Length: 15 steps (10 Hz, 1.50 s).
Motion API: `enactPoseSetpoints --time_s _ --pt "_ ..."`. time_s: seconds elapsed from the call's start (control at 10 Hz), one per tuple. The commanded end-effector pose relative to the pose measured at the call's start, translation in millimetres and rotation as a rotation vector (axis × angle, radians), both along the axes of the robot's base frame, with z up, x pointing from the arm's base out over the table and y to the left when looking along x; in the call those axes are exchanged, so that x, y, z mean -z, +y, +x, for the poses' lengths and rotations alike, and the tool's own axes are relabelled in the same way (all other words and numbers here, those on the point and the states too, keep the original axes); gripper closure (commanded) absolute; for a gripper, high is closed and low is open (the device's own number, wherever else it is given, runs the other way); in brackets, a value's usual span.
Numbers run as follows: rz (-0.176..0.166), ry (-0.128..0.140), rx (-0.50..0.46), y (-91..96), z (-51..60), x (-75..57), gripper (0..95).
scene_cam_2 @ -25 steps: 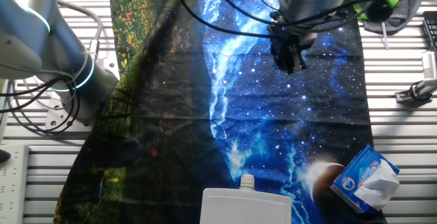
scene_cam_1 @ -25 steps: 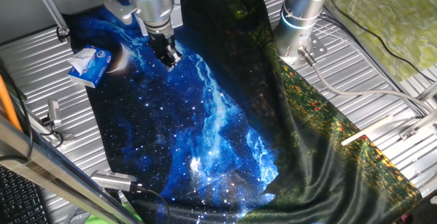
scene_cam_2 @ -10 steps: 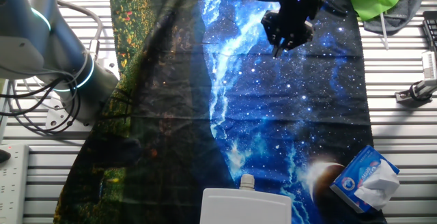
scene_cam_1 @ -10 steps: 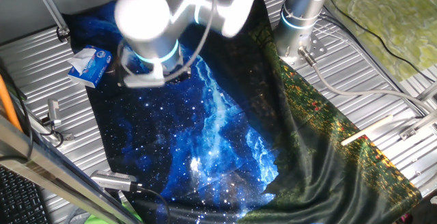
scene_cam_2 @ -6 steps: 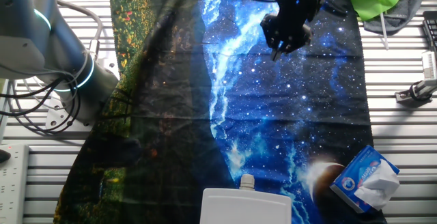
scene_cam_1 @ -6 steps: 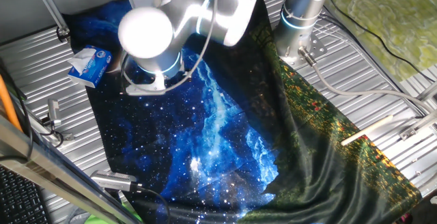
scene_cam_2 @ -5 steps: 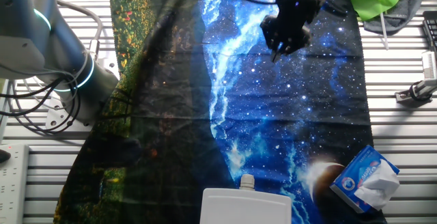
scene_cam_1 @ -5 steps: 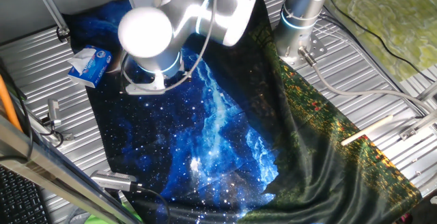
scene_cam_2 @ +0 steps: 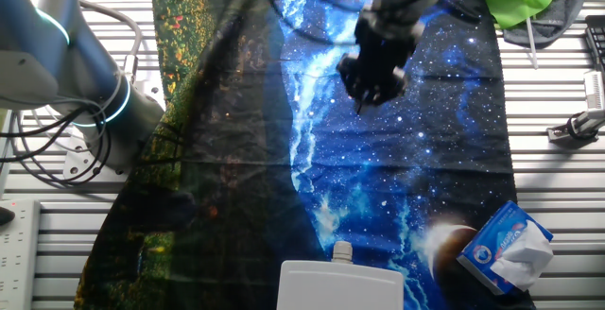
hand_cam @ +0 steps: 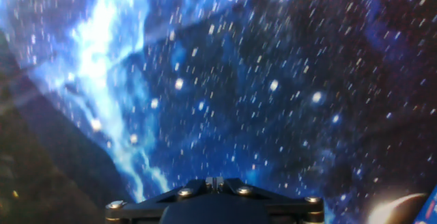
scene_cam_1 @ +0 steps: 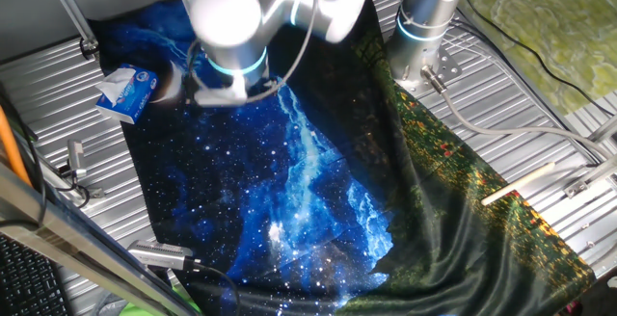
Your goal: Grasp the handle and open the drawer
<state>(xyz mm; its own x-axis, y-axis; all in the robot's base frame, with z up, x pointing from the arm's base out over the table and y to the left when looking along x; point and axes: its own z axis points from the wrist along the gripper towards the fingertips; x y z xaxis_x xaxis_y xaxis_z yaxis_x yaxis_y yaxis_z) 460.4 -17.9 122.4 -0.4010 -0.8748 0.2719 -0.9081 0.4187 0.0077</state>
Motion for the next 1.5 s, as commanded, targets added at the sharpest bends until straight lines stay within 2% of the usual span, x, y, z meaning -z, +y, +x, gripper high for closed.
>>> enactPoseSetpoints --time_s 0.1,0.3,0.5,0.7,0.9,1.0,1.2,1.4,1.5 --pt "0.018 -0.01 0.005 -15.1 -12.0 5.4 95.0" --pt "0.015 -0.032 -0.014 -29.8 -24.3 15.6 95.0" --pt "0.029 -0.049 -0.023 -48.6 -35.9 19.4 95.0" --pt "0.035 -0.053 -0.065 -71.4 -34.2 16.2 95.0" --pt "0.042 -0.062 -0.144 -90.9 -28.5 19.5 95.0" --pt "0.022 -0.074 -0.186 -93.1 -25.9 18.0 95.0" --pt "0.026 -0.098 -0.196 -93.0 -25.6 18.2 95.0" --pt "0.025 -0.11 -0.201 -92.8 -25.4 18.5 95.0" --pt "0.024 -0.126 -0.231 -92.3 -24.9 19.1 95.0"
